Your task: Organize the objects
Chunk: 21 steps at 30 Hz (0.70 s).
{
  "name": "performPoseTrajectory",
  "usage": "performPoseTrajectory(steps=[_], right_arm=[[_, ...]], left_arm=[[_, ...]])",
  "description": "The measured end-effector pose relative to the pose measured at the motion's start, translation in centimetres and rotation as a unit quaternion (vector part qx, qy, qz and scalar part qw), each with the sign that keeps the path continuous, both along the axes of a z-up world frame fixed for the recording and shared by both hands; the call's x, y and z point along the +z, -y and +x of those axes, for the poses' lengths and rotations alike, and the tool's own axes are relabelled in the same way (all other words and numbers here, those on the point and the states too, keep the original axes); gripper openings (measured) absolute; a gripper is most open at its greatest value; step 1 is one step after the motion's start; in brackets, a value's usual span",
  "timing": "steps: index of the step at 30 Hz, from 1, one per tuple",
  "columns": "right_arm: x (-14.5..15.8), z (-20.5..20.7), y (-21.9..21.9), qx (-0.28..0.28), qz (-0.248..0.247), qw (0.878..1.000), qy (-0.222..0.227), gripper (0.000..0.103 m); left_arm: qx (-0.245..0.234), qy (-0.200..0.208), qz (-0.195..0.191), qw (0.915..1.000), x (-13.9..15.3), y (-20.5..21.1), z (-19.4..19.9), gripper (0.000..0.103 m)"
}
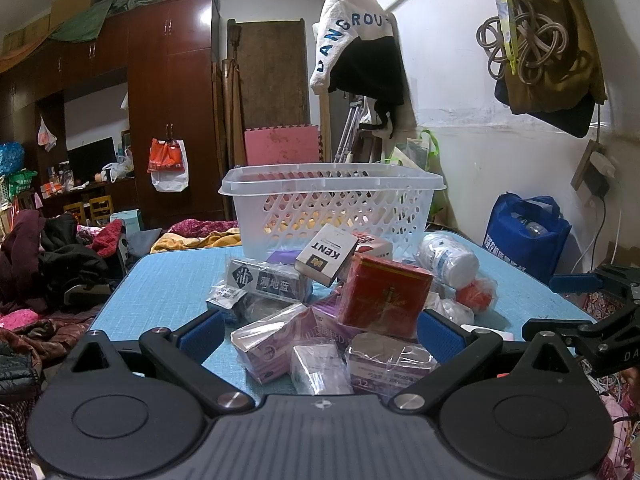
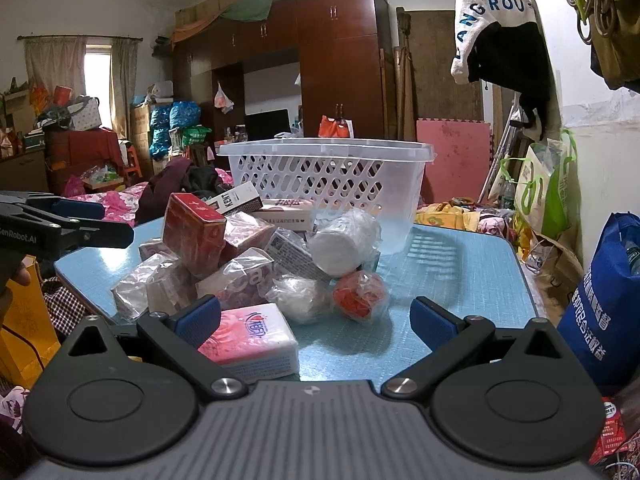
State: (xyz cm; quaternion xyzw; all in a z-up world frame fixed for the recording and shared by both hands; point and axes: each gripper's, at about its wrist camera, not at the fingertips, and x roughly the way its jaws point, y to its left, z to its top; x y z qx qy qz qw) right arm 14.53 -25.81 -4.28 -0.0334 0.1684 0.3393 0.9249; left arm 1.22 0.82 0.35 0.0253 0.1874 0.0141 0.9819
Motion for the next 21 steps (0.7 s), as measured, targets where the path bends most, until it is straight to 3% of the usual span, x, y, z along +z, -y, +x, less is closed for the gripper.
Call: performPoseTrajectory(steps=[12, 15, 21], right_arm=[[0.1, -0.2, 0.0, 0.002, -0.003, 1.000, 0.002, 0.103], [0.0, -0.4, -0.1, 0.007, -0.006, 1.000, 0.004, 0.103], [-0.6, -1.0, -0.8, 0.040, -0.016, 0.999, 0.000, 0.103]], left_arm=[[0.003, 0.000, 0.005, 1.0000, -0.1, 0.0, 0.0, 0.103], [0.012, -0.002, 0.018, 0.9998, -0.8, -0.4, 0.1, 0.103], [0.016, -0.006, 0.002, 0.9999, -2.8, -2.1, -0.4, 0.102]])
